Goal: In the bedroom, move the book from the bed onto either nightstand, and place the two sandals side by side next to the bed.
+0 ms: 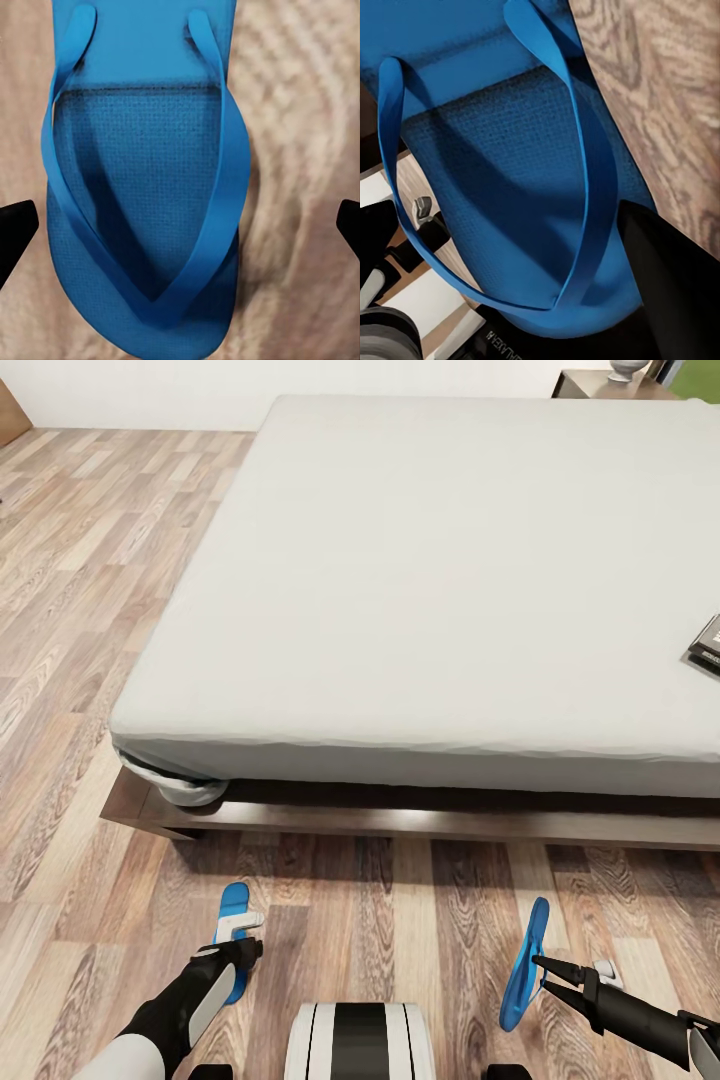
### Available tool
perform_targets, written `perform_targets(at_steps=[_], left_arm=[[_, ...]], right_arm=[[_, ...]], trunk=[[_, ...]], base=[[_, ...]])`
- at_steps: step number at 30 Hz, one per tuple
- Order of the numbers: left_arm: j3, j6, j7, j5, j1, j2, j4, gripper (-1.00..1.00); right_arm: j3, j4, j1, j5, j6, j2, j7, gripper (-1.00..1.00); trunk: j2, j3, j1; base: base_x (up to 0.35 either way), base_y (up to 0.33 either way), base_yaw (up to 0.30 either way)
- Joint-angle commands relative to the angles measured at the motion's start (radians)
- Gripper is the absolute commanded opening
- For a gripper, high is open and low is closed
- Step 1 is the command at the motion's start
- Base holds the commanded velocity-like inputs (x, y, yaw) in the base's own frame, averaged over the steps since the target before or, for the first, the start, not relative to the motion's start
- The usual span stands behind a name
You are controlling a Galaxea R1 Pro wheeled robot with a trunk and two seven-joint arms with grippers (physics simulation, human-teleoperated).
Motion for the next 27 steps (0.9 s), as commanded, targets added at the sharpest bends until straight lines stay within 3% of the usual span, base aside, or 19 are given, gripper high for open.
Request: perform_targets(at_steps=[1, 6, 23, 27], left_arm=[[-0.008, 0.004, 0.009, 0.01, 0.0, 0.002, -0.002, 1.0], [-0.008, 0.007, 0.009, 0.01, 0.0, 0.002, -0.002, 1.0], [-0.006, 0.01, 0.005, 0.012, 0.0, 0.003, -0.007, 1.0], [-0.005, 0.016, -0.015, 0.017, 0.0, 0.033, -0.03, 1.0]], right_arm=[[-0.007, 0.0, -0.001, 0.006, 0.011, 0.0, 0.005, -1.0], [-0.007, 0.0, -0.001, 0.006, 0.011, 0.0, 0.005, -1.0], [-0.002, 0.001, -0.001, 0.006, 0.009, 0.0, 0.004, -1.0], [-0.001, 0.001, -0.001, 0.007, 0.009, 0.0, 0.003, -1.0]], trunk=[[0.0, -0.001, 0.0], [0.0, -0.001, 0.0], [0.004, 0.065, -0.008], [0.004, 0.073, -0.009]], base=[[0.0, 0.0, 0.0], [0.0, 0.0, 0.0], [0.0, 0.0, 0.0], [0.0, 0.0, 0.0]])
